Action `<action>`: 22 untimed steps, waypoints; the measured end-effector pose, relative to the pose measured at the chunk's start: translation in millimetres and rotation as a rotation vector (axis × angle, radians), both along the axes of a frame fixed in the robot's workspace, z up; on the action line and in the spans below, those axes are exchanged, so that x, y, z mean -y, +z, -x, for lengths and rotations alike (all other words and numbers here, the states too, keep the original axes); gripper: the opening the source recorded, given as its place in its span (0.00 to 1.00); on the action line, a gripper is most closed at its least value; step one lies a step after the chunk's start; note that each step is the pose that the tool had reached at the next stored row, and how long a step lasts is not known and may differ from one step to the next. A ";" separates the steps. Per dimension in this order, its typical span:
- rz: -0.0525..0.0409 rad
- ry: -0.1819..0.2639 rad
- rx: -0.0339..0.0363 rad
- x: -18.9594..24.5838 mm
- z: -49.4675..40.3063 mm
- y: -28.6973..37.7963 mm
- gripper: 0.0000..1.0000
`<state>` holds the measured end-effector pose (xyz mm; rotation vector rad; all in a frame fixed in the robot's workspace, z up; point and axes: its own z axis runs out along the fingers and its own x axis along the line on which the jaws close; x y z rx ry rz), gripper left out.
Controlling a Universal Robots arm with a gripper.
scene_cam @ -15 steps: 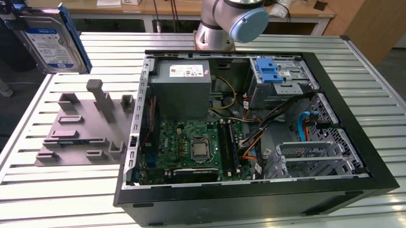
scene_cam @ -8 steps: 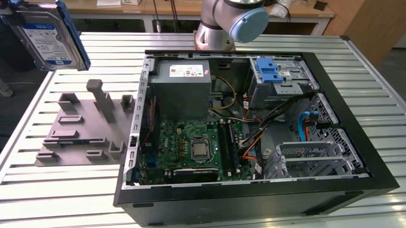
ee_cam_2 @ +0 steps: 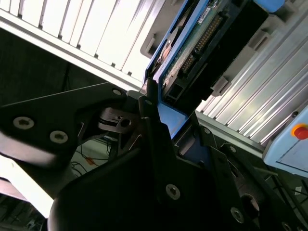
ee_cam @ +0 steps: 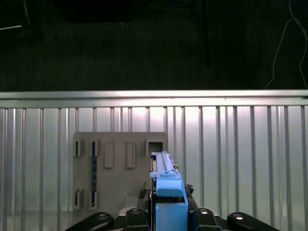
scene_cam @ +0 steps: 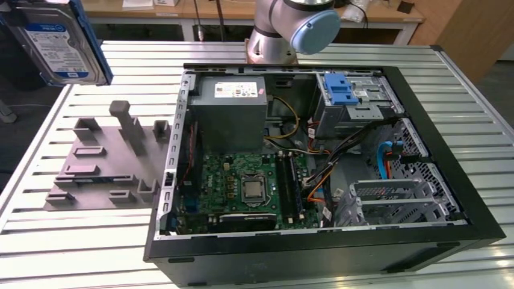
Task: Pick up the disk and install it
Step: 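Pick up the disk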
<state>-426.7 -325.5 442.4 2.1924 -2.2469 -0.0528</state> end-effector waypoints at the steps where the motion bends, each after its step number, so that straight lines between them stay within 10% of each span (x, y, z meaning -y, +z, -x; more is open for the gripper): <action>1: 0.0000 0.000 0.0000 0.0 0.0 1.1 0.36; 22: -0.0001 0.000 0.0000 0.0 0.0 23.5 0.36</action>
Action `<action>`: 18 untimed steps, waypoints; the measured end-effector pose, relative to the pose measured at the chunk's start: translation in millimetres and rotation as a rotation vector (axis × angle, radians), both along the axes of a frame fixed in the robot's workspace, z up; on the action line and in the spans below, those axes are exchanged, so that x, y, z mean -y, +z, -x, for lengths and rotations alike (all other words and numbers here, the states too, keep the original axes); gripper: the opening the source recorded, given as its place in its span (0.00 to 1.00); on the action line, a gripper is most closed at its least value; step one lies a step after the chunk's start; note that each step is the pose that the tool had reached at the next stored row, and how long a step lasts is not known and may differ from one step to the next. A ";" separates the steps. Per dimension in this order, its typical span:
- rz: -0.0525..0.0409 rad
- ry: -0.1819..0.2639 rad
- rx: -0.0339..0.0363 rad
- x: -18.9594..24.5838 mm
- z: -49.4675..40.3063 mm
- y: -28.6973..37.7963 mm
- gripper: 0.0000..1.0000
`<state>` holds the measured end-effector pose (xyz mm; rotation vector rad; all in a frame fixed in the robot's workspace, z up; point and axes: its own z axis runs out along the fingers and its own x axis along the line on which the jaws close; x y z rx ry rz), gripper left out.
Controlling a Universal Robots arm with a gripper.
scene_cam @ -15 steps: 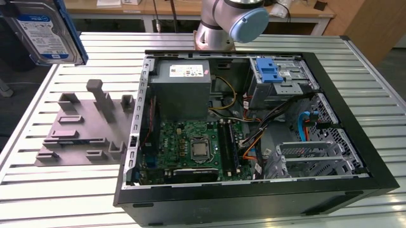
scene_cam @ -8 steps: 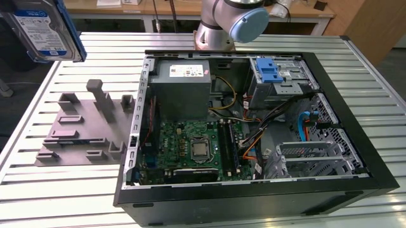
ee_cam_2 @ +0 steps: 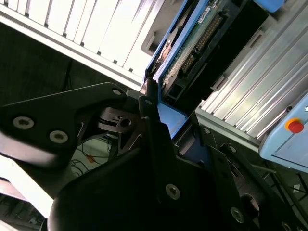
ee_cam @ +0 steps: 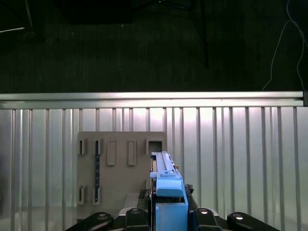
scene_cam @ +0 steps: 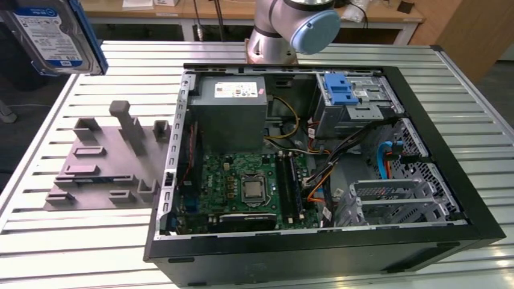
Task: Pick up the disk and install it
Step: 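Pick up the disk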
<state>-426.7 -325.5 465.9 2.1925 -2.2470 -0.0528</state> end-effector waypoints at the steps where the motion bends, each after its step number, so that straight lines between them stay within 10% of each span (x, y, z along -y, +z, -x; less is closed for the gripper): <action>1: 0.0000 0.000 0.0000 0.0 0.0 1.1 0.36; 18: -0.0001 0.000 0.0001 0.0 0.0 24.0 0.36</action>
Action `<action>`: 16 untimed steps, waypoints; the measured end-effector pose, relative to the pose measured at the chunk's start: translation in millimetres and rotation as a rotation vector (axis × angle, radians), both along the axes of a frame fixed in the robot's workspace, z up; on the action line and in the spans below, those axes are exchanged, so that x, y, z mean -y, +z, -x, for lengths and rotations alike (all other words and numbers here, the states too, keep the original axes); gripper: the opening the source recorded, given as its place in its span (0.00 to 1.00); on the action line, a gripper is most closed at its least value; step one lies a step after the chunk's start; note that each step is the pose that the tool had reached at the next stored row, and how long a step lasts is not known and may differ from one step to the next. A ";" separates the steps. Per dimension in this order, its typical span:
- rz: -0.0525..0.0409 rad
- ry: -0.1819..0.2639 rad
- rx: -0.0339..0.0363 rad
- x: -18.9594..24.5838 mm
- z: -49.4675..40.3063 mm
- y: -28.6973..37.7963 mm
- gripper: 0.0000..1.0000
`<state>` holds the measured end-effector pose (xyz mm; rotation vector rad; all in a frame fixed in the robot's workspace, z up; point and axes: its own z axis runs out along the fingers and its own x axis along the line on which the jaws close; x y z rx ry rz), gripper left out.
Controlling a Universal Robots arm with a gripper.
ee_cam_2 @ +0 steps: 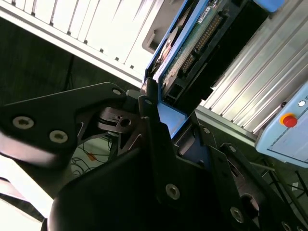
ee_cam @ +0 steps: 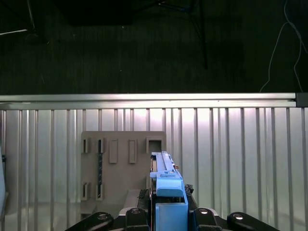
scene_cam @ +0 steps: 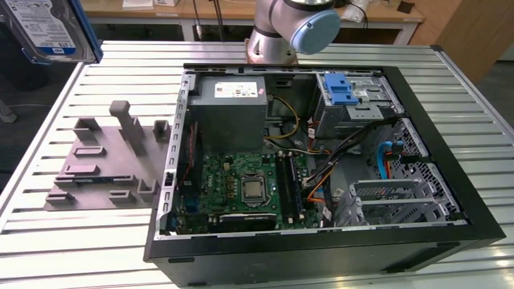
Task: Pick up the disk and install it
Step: 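Pick up the disk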
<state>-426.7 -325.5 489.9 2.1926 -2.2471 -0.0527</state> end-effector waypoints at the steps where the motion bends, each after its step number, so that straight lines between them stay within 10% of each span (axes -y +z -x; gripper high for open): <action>1: 0.0000 0.000 0.0000 0.0 0.0 0.5 0.36; 16: 0.0000 0.000 0.0000 0.0 -2.4 1.8 0.36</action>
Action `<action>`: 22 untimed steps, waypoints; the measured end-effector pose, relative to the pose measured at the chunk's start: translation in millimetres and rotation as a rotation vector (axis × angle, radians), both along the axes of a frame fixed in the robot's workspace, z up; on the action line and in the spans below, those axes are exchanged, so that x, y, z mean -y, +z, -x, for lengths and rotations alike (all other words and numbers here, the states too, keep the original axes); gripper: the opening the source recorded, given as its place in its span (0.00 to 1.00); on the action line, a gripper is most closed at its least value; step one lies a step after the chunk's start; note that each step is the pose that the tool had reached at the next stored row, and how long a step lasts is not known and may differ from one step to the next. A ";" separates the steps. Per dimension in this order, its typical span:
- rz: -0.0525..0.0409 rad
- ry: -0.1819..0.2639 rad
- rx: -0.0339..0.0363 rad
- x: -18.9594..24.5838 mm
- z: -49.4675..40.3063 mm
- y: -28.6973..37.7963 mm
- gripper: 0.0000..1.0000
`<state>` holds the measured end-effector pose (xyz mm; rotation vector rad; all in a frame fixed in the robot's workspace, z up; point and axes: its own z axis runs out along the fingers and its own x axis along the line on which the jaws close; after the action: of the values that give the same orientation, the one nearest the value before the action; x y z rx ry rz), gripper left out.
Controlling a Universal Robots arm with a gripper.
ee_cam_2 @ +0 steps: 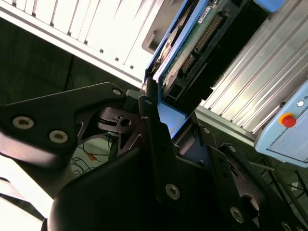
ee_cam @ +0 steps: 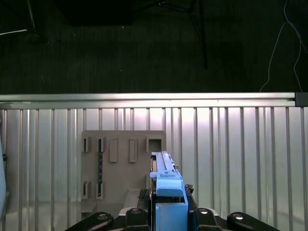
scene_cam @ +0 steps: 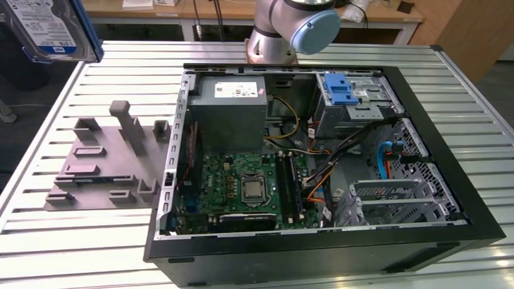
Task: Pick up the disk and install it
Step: 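Pick up the disk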
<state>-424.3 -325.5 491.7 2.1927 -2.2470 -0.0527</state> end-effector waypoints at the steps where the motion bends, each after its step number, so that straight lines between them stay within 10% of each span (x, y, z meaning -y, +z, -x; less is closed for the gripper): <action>1: 0.0000 0.000 -0.0001 0.0 -0.7 0.0 0.36; 22: 0.0000 0.000 0.0000 1.6 -16.6 0.0 0.36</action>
<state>-407.7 -327.1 491.7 2.1925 -2.2473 -0.0527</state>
